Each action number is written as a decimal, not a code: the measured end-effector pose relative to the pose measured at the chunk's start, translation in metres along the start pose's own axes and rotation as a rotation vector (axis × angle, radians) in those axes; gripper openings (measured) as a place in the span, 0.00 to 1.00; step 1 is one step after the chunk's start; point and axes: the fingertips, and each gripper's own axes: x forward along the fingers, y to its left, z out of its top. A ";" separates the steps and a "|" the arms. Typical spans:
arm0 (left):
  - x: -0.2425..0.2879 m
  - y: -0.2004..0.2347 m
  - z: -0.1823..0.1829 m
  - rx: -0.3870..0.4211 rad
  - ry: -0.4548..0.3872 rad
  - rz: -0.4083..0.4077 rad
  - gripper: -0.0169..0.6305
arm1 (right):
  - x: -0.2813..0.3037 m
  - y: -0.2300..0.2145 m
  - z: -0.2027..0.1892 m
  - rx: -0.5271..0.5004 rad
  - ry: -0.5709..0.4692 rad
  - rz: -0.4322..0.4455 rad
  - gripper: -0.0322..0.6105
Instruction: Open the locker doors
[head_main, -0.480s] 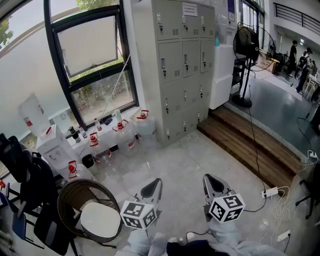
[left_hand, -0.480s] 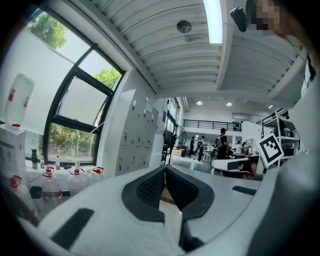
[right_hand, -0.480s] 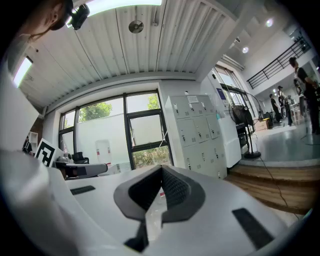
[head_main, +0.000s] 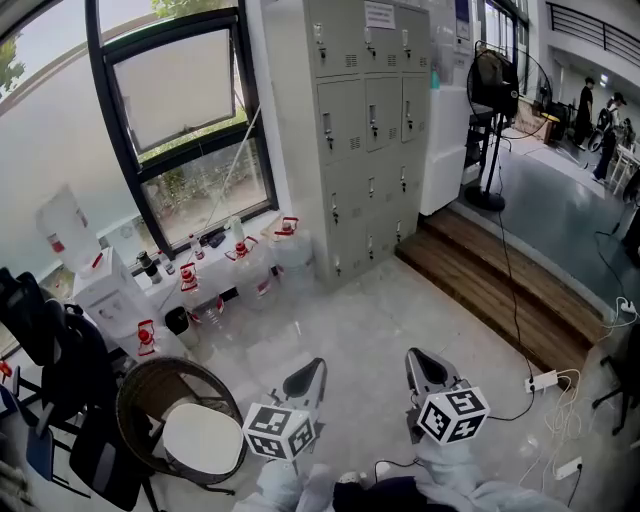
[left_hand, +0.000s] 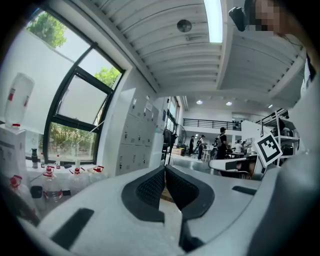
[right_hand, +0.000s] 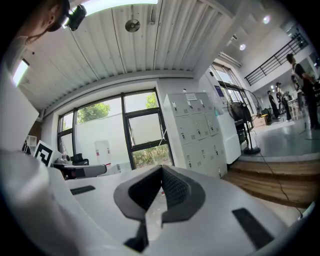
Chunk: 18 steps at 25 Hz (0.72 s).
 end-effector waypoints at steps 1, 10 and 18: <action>-0.002 0.001 -0.001 0.003 0.004 -0.002 0.05 | 0.001 0.003 -0.002 0.003 0.001 0.001 0.05; -0.023 0.009 -0.034 -0.002 0.072 -0.023 0.05 | 0.006 0.024 -0.036 0.037 0.037 -0.014 0.05; -0.019 0.025 -0.033 -0.017 0.077 0.001 0.05 | 0.023 0.025 -0.039 0.055 0.060 0.003 0.05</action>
